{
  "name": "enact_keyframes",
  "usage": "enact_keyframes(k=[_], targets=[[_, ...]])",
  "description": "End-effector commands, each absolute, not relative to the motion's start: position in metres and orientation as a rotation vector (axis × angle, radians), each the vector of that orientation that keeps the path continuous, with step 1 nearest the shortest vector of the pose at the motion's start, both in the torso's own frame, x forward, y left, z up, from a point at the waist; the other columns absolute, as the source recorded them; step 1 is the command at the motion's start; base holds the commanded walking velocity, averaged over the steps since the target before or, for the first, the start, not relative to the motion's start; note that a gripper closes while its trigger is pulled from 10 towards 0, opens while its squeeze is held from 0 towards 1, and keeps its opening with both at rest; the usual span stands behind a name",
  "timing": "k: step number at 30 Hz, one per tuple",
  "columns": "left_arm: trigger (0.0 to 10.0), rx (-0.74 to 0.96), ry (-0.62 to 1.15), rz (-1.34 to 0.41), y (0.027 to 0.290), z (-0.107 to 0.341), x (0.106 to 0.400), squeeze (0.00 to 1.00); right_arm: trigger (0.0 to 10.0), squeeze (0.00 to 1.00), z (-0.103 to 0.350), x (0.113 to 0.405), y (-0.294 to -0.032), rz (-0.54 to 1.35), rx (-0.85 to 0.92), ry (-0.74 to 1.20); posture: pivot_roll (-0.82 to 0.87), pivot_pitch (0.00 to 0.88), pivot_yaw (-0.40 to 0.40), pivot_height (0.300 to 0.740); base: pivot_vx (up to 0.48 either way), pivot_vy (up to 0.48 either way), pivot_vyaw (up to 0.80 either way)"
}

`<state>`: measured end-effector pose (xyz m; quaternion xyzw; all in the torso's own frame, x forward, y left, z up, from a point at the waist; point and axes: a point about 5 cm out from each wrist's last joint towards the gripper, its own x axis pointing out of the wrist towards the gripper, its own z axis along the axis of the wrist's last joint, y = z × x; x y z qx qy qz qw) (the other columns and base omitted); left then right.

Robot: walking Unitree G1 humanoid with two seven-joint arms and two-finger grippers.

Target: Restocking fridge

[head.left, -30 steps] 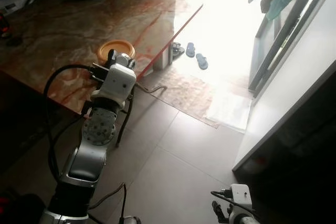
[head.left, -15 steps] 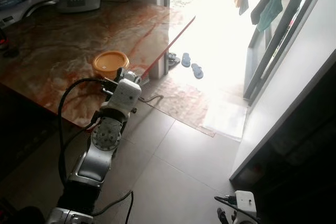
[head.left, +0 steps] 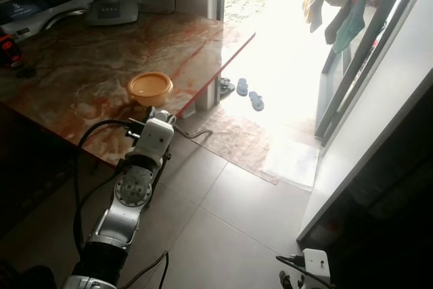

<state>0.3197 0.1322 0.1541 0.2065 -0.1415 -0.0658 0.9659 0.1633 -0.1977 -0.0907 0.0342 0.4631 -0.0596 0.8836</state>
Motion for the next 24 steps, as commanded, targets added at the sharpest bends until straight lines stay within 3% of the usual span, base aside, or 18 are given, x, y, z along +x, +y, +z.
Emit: enact_keyframes(k=[1,5,8,24], targets=[[10.0,0.417,-0.326,-0.150,0.132,0.162,0.319,0.00,10.0,0.00,-0.091,0.163,-0.196,-0.130,0.083,0.966,-0.02,0.000,-0.030,0.740,0.000,0.000,-0.80],[10.0,0.436,-0.328,-0.145,0.131,0.161,0.321,0.00,10.0,0.00,-0.092,0.162,-0.195,-0.134,0.086,0.966,-0.03,0.000,-0.029,0.740,0.000,-0.075,-0.80],[10.0,0.439,-0.326,-0.144,0.131,0.161,0.323,0.00,10.0,0.00,-0.092,0.162,-0.196,-0.136,0.086,0.964,-0.04,0.000,-0.029,0.740,0.000,-0.480,0.00],[10.0,0.387,-0.152,-0.130,0.144,0.119,0.323,0.00,10.0,0.00,-0.092,0.160,-0.198,-0.148,0.081,0.963,-0.05,0.000,-0.034,0.740,0.000,0.000,-0.10]])
